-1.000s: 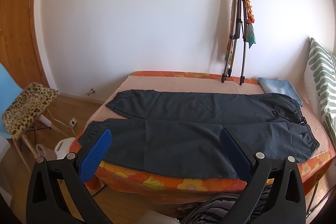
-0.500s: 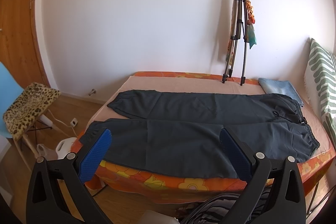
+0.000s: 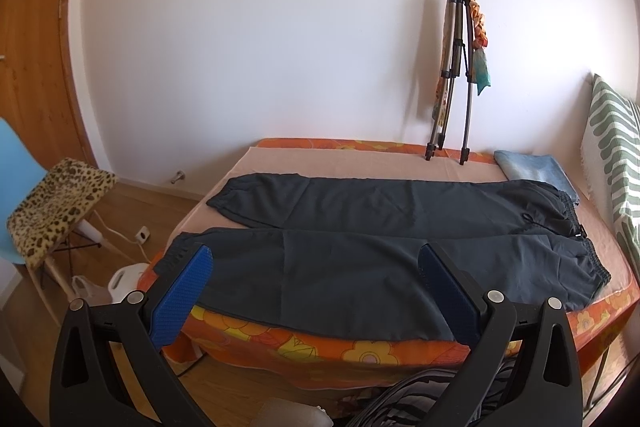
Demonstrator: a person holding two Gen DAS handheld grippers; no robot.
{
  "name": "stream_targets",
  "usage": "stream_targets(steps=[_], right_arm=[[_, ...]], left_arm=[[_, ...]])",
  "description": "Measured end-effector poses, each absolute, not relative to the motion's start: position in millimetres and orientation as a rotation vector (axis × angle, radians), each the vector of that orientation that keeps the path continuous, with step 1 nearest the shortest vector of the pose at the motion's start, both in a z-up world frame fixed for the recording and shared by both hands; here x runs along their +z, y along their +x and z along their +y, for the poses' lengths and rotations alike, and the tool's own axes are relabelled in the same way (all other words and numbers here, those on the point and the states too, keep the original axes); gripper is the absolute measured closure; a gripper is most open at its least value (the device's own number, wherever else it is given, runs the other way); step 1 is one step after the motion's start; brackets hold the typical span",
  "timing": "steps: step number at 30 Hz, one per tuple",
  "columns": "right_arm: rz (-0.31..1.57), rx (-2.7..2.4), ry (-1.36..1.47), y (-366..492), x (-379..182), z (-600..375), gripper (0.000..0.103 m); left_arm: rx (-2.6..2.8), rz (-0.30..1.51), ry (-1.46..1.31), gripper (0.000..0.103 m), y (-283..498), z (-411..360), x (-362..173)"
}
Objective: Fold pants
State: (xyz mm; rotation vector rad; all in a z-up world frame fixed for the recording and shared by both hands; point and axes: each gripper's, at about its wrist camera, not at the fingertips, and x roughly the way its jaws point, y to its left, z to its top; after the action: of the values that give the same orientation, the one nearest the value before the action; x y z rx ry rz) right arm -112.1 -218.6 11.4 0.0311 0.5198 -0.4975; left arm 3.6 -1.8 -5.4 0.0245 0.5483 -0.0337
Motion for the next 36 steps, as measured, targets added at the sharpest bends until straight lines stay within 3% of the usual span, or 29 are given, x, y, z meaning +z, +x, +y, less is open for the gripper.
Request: stream_targets(steps=[22, 31, 33, 36], right_arm=[[0.5, -0.348, -0.148, -99.8, 0.1, -205.1, 0.0], [0.601, -0.133, -0.377, -81.9, -22.3, -175.7, 0.014], [0.63, -0.088, -0.375, -76.8, -21.3, -172.0, 0.02], [0.651, -0.016, -0.369, -70.4, -14.9, -165.0, 0.029]], left_arm=[[-0.027, 0.552, 0.007, 0.002, 7.4, 48.6, -21.9], [0.068, 0.654, -0.015, 0.03, 9.7, 120.1, -53.0], [0.083, 0.678, -0.039, 0.044, 11.9, 135.3, -59.0], [0.086, 0.704, -0.065, 0.056, 16.8, 157.0, -65.4]])
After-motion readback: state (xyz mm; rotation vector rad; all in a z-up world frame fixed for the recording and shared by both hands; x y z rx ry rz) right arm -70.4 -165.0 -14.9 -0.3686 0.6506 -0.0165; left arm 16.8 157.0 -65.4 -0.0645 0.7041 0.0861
